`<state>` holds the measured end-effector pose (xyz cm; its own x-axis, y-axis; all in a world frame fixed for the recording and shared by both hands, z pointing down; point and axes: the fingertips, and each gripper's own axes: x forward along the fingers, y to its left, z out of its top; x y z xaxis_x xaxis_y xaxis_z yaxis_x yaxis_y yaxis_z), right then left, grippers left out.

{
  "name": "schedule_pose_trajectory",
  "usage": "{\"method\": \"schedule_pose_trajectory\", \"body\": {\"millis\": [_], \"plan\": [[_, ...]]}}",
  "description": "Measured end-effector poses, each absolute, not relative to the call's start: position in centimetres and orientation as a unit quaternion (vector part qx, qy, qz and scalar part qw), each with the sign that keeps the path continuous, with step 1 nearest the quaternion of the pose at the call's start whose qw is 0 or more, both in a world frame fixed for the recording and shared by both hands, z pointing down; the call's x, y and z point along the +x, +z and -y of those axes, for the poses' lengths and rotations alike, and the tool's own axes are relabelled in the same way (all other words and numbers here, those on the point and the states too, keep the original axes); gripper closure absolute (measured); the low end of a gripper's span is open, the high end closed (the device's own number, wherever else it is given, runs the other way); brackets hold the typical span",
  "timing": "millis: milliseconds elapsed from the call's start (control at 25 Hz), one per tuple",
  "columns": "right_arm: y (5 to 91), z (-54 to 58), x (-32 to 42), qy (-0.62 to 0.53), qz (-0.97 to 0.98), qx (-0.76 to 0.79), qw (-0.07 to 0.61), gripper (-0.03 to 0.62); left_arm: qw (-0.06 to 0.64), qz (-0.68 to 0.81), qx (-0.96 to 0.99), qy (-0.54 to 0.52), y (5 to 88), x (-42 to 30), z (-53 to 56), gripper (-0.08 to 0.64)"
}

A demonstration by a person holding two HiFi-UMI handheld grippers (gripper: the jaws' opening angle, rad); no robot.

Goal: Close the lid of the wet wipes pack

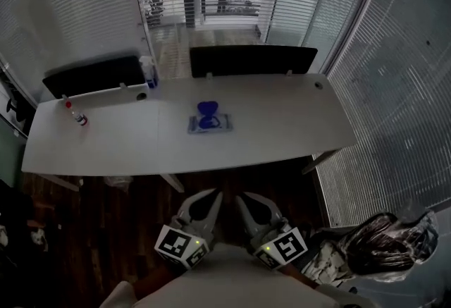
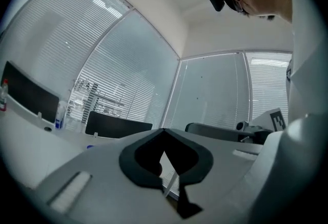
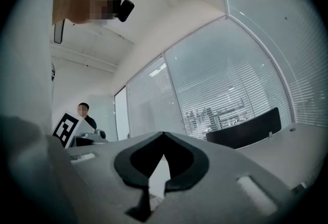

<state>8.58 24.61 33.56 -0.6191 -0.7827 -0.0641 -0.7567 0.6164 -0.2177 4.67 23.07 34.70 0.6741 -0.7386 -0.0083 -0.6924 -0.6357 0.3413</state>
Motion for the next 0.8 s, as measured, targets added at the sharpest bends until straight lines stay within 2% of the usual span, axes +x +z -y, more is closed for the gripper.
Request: {"method": "schedule_pose_trajectory", "body": {"millis": [800], "plan": [[30.7,1.4,0.3,-0.07,-0.902,-0.422,0.058,0.592,0.167,0.41,0.893,-0.077,33.0,-3.9,2.2,0.557]]}}
